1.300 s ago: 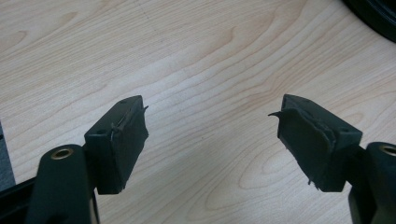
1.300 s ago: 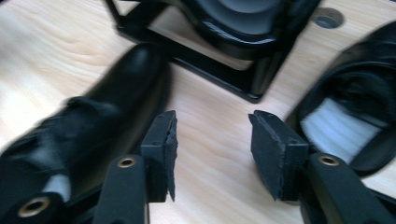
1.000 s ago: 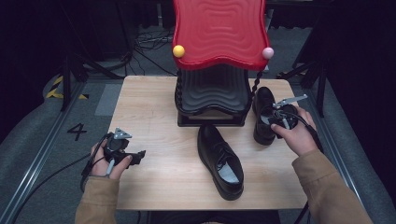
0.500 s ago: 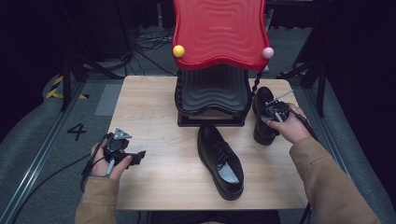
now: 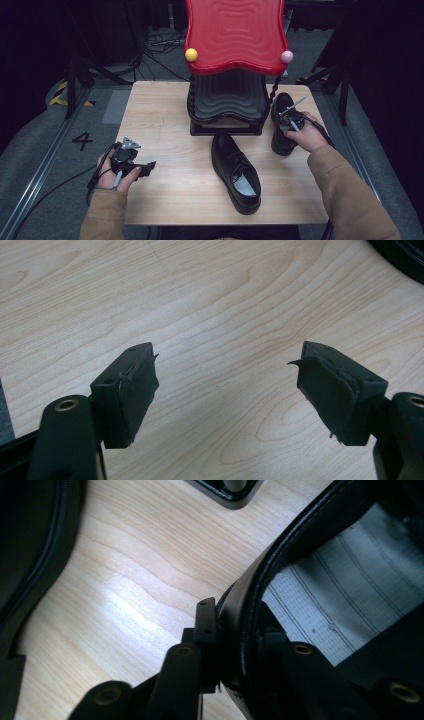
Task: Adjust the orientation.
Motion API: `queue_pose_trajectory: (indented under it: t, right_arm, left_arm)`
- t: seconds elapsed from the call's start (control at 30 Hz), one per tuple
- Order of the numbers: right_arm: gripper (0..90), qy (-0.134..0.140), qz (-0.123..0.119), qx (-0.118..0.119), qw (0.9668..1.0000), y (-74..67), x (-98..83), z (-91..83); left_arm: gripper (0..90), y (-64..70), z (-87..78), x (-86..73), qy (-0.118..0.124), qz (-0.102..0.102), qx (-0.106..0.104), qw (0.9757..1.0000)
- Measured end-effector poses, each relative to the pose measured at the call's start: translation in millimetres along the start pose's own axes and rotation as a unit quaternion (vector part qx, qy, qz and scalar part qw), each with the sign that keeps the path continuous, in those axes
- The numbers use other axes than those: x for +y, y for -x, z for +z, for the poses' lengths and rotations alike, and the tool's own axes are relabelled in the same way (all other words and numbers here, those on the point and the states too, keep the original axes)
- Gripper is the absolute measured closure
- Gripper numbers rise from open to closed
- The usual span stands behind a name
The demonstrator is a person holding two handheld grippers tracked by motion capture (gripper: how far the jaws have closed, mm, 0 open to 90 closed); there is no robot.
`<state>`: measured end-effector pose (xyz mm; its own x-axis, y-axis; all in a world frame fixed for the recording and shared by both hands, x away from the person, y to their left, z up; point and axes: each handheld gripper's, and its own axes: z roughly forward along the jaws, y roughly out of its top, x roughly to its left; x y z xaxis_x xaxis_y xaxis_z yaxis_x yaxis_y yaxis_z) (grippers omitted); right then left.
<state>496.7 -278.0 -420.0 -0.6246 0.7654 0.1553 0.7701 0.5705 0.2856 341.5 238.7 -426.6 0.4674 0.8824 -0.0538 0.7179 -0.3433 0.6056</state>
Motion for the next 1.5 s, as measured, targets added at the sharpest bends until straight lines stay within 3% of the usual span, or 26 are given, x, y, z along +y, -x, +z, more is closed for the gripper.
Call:
queue_pose_trajectory:
  t: [0.43,0.6,0.83,1.0,1.13,1.27,1.47,1.5]
  right_arm:
    - [81.5,0.011,-0.033,0.000,0.9994,-4.1,-3.1,-5.5]
    - [80.5,0.021,-0.047,0.007,0.9987,-12.7,-11.1,-18.7]
    - [80.4,0.039,-0.093,0.001,0.9950,-37.7,-34.0,-43.4]
    - [80.3,0.038,-0.134,-0.002,0.9902,-60.1,-52.3,-57.5]
    - [80.2,0.038,-0.153,-0.002,0.9876,-73.4,-63.9,-65.2]
    - [80.0,0.029,-0.184,0.001,0.9826,-97.3,-83.9,-75.6]
    - [79.7,0.014,-0.226,0.012,0.9739,-123.6,-101.3,-80.6]
    - [79.7,0.014,-0.226,0.012,0.9739,-123.6,-101.3,-80.6]
  left_arm:
    - [24.5,-0.9,-0.7,0.0,0.001,0.001,0.002,1.0000]
    - [24.5,-0.1,-0.2,-0.1,0.001,0.000,0.002,1.0000]
    - [24.5,0.8,-0.7,0.5,0.000,0.003,0.003,1.0000]
    - [24.5,1.0,-1.4,0.5,0.001,0.002,0.003,1.0000]
    - [24.5,1.2,-1.4,0.5,0.001,0.001,0.003,1.0000]
    - [24.5,1.7,-1.2,0.9,-0.001,0.005,0.002,1.0000]
    - [24.5,2.9,-0.5,1.2,-0.002,0.006,0.004,1.0000]
    - [24.5,2.9,-0.5,1.2,-0.002,0.006,0.004,1.0000]
